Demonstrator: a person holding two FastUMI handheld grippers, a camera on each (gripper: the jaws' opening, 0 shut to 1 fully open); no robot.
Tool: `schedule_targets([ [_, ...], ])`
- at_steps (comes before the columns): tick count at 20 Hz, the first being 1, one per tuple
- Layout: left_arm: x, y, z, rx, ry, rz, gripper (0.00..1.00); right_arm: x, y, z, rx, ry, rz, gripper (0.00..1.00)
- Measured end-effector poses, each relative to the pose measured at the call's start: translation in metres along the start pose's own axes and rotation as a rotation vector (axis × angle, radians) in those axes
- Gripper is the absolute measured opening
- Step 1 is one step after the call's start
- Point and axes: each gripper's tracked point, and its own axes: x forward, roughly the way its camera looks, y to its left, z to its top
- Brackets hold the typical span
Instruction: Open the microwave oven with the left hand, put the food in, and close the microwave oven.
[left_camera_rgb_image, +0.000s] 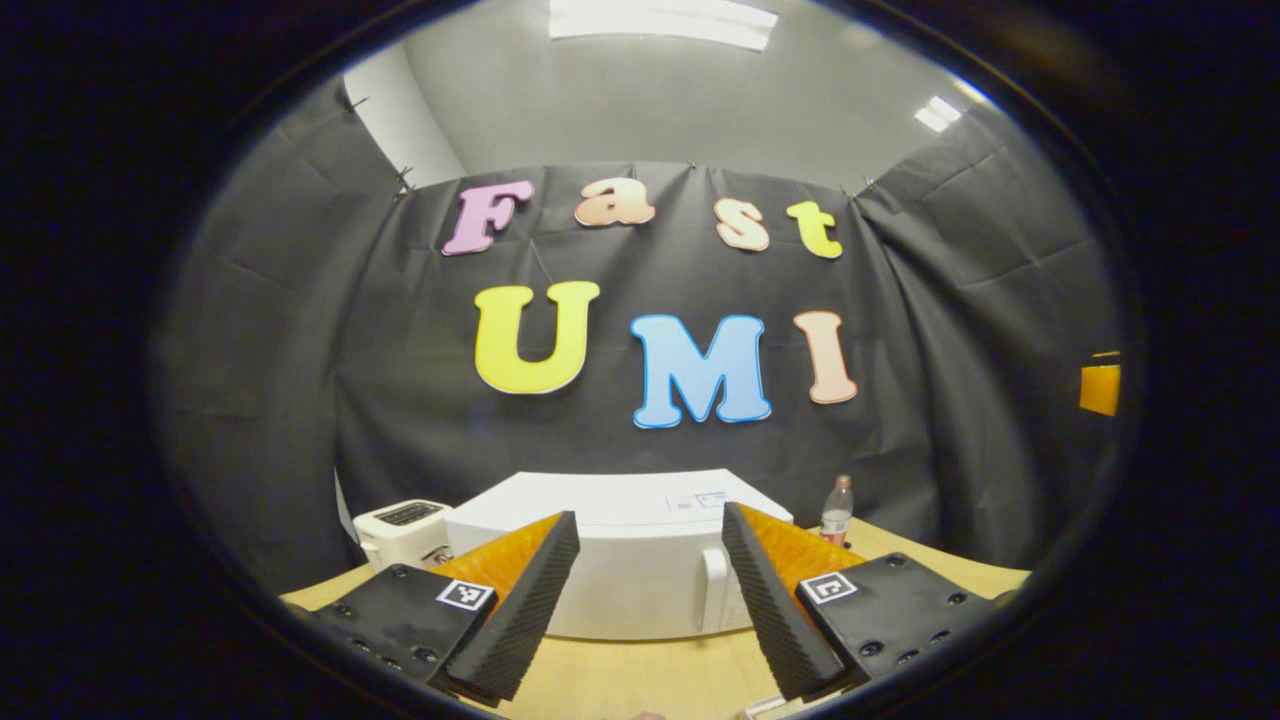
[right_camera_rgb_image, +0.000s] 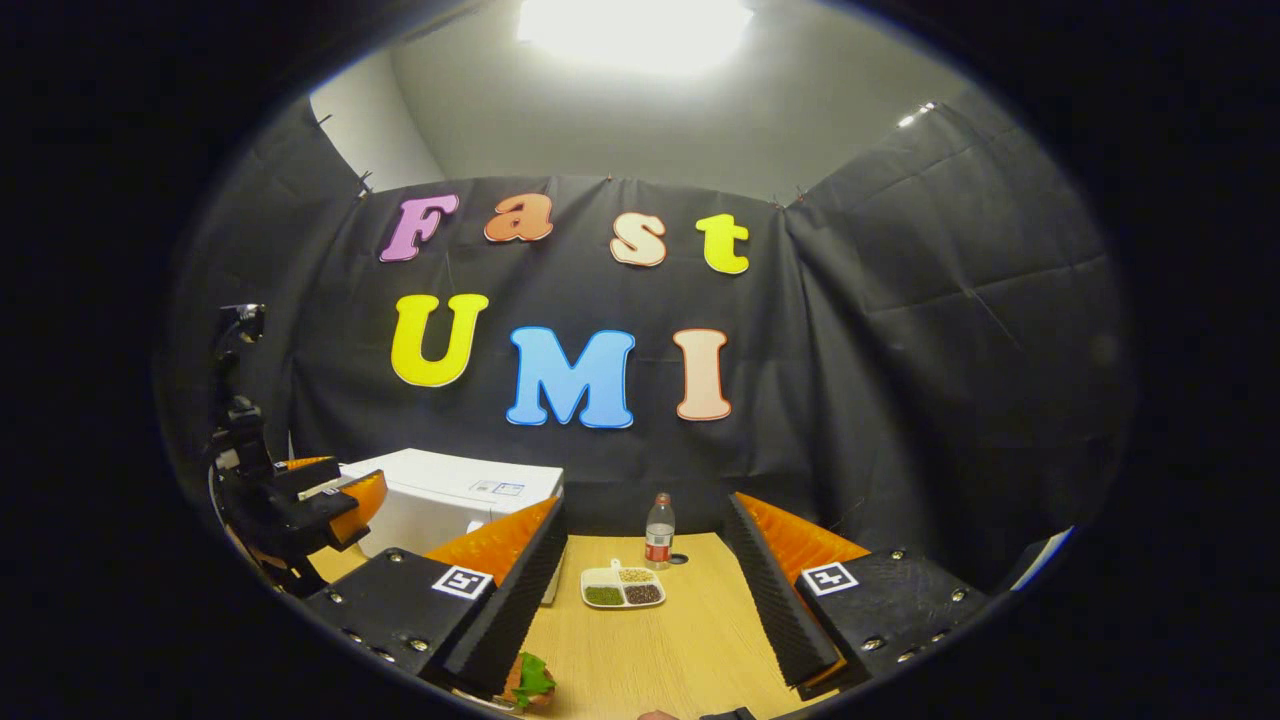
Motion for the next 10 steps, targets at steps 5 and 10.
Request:
schedule_targets([
  [5,0.045,-0.017,-0.038,0.004,0.038,-0.07,0.91,0.007,-0.004,-0.005,-0.013,0.028,-0.078,0.96],
  [10,0.081,-0.036,-0.086,0.004,0.12,-0.125,0.96,0.009,-0.008,-0.016,-0.016,0.072,-0.143,0.96],
])
